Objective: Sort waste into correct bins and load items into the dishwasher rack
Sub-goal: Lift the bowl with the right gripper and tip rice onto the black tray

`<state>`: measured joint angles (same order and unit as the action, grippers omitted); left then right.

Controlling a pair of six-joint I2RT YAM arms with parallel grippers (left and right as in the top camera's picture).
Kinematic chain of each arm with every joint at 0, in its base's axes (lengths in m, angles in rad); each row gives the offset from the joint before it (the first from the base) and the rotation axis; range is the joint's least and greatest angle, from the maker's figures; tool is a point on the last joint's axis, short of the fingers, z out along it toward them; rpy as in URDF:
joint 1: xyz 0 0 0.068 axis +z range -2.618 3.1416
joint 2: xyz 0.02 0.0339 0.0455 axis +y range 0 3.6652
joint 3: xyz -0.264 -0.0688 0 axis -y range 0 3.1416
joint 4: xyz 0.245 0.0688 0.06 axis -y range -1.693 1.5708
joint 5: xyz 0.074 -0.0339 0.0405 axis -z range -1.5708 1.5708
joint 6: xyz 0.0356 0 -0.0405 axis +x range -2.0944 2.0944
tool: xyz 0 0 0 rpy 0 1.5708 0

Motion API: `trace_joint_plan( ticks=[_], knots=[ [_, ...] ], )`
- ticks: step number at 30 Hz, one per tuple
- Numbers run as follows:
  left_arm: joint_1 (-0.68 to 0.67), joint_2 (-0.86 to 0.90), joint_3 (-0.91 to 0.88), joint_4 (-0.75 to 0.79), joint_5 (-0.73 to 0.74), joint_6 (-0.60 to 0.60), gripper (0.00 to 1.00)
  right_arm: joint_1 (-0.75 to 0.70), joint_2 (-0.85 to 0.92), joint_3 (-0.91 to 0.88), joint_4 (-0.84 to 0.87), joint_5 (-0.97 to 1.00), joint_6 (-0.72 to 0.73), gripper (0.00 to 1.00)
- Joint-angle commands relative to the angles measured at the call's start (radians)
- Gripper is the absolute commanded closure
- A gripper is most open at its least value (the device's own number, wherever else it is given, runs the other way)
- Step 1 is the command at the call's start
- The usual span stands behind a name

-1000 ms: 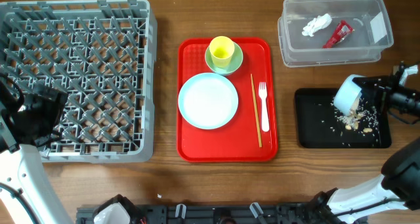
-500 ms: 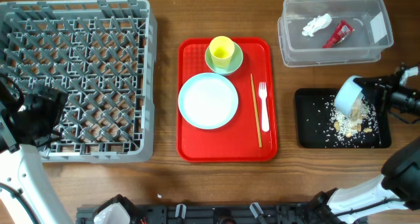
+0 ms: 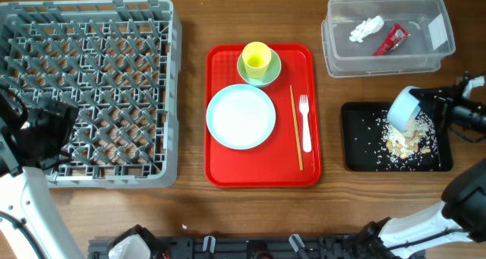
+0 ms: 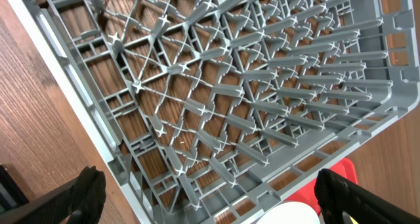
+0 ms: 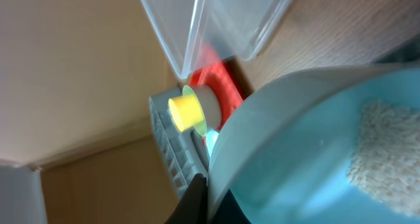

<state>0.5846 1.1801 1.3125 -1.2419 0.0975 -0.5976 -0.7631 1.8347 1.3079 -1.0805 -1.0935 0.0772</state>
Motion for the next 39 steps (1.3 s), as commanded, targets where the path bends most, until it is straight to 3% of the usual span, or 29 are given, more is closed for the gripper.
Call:
trace_joint_plan(
  ticks=[1, 8, 10, 12, 13, 16, 20, 24, 27, 29, 32, 39],
  knots=[
    [0.005, -0.005, 0.017, 0.001, -0.010, -0.013, 0.00, -0.004, 0.039, -0.039, 0.030, -0.022, -0.011, 0.96],
    [0.005, -0.005, 0.017, 0.001, -0.010, -0.013, 0.00, -0.005, 0.041, -0.089, -0.037, -0.206, -0.182, 0.96],
    [0.005, -0.005, 0.017, 0.001, -0.010, -0.013, 0.00, -0.005, 0.043, -0.089, 0.002, -0.190, -0.138, 0.96],
    [0.005, -0.005, 0.017, 0.001, -0.010, -0.013, 0.00, -0.011, 0.044, -0.090, -0.055, -0.214, -0.166, 0.96],
    [0.005, -0.005, 0.017, 0.001, -0.010, -0.013, 0.00, -0.013, 0.044, -0.091, -0.091, -0.264, -0.249, 0.96],
    [0.005, -0.005, 0.017, 0.001, -0.010, -0.013, 0.00, -0.017, 0.047, -0.093, -0.085, -0.264, -0.225, 0.96],
    [0.005, -0.005, 0.017, 0.001, -0.010, -0.013, 0.00, -0.026, 0.047, -0.093, -0.204, -0.267, -0.314, 0.96],
    [0.005, -0.005, 0.017, 0.001, -0.010, -0.013, 0.00, -0.057, 0.049, -0.093, -0.155, -0.275, -0.254, 0.96],
    [0.005, -0.005, 0.017, 0.001, -0.010, -0.013, 0.00, -0.071, 0.049, -0.100, -0.181, -0.264, -0.317, 0.96],
    [0.005, -0.005, 0.017, 0.001, -0.010, -0.013, 0.00, -0.080, 0.055, -0.128, -0.124, -0.243, -0.243, 0.96],
    [0.005, -0.005, 0.017, 0.001, -0.010, -0.013, 0.00, -0.085, 0.060, -0.180, -0.137, -0.330, -0.311, 0.96],
    [0.005, -0.005, 0.017, 0.001, -0.010, -0.013, 0.00, -0.085, 0.060, -0.218, -0.042, -0.416, -0.220, 0.96]
  ],
)
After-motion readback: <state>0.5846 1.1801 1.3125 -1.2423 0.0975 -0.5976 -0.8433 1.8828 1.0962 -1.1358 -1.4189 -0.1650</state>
